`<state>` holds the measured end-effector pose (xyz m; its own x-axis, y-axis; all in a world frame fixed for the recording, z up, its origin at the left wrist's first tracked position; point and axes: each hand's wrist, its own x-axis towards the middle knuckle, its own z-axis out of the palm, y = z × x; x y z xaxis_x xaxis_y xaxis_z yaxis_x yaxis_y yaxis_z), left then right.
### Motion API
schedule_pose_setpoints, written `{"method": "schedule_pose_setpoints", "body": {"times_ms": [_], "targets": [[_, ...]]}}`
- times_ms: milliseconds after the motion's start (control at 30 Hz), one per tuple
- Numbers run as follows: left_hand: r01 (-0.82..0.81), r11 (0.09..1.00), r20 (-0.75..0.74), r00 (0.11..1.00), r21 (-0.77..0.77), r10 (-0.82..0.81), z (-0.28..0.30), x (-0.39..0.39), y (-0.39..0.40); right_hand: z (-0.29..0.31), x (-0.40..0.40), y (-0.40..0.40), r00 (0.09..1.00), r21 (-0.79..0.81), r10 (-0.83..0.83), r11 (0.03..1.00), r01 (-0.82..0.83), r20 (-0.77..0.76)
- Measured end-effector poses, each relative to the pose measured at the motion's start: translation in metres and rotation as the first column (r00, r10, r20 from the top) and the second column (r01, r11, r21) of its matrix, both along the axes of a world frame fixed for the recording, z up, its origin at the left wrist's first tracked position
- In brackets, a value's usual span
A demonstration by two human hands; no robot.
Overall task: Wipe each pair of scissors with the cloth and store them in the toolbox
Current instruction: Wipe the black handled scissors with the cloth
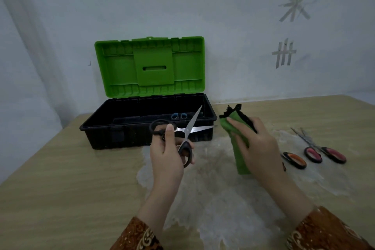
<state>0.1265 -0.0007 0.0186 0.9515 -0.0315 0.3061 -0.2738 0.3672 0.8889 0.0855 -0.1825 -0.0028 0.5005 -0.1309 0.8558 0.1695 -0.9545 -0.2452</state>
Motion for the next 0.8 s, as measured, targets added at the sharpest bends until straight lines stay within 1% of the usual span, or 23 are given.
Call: {"method": "schedule_pose_setpoints", "body": {"times_ms": [67, 133, 200, 300, 433, 533, 667, 733, 800], "targets": [[-0.003, 1.0, -0.007, 1.0, 0.018, 0.003, -0.004, 0.0, -0.004, 0.003, -0.002, 0.009, 0.995, -0.031, 0.086, 0.996, -0.084, 0.05], [-0.004, 1.0, -0.007, 1.0, 0.029, 0.005, -0.008, -0.002, -0.007, 0.002, 0.0, 0.024, 0.993, -0.141, 0.12, 0.983, -0.117, 0.015], [0.024, 0.999, -0.013, 1.0, 0.024, -0.023, -0.01, -0.003, -0.008, -0.004, 0.003, 0.031, 0.996, -0.233, 0.074, 0.969, -0.081, -0.042], [0.119, 0.992, -0.04, 0.992, -0.031, -0.12, -0.008, -0.004, -0.006, -0.006, 0.009, 0.022, 0.997, -0.263, 0.021, 0.964, -0.039, -0.072], [0.159, 0.987, -0.024, 0.987, -0.019, -0.16, -0.004, -0.004, -0.007, -0.008, 0.01, 0.018, 0.999, -0.298, -0.044, 0.954, 0.037, -0.017], [0.165, 0.986, -0.015, 0.986, -0.011, -0.166, -0.003, -0.005, -0.006, -0.006, 0.01, 0.019, 0.999, -0.305, -0.046, 0.951, 0.046, 0.008], [0.157, 0.987, 0.009, 0.988, -0.019, -0.157, -0.001, -0.006, -0.004, -0.004, 0.008, 0.016, 0.998, -0.254, -0.06, 0.966, 0.052, -0.02], [0.131, 0.991, 0.041, 0.991, -0.031, -0.13, 0.003, -0.005, 0.0, -0.001, 0.007, 0.005, 0.994, -0.132, -0.094, 0.987, 0.086, -0.051], [0.069, 0.997, 0.12, 0.99, 0.025, -0.071, 0.004, -0.003, 0.003, -0.001, 0.004, -0.008, 0.99, 0.033, -0.126, 0.991, 0.129, -0.068]]}}
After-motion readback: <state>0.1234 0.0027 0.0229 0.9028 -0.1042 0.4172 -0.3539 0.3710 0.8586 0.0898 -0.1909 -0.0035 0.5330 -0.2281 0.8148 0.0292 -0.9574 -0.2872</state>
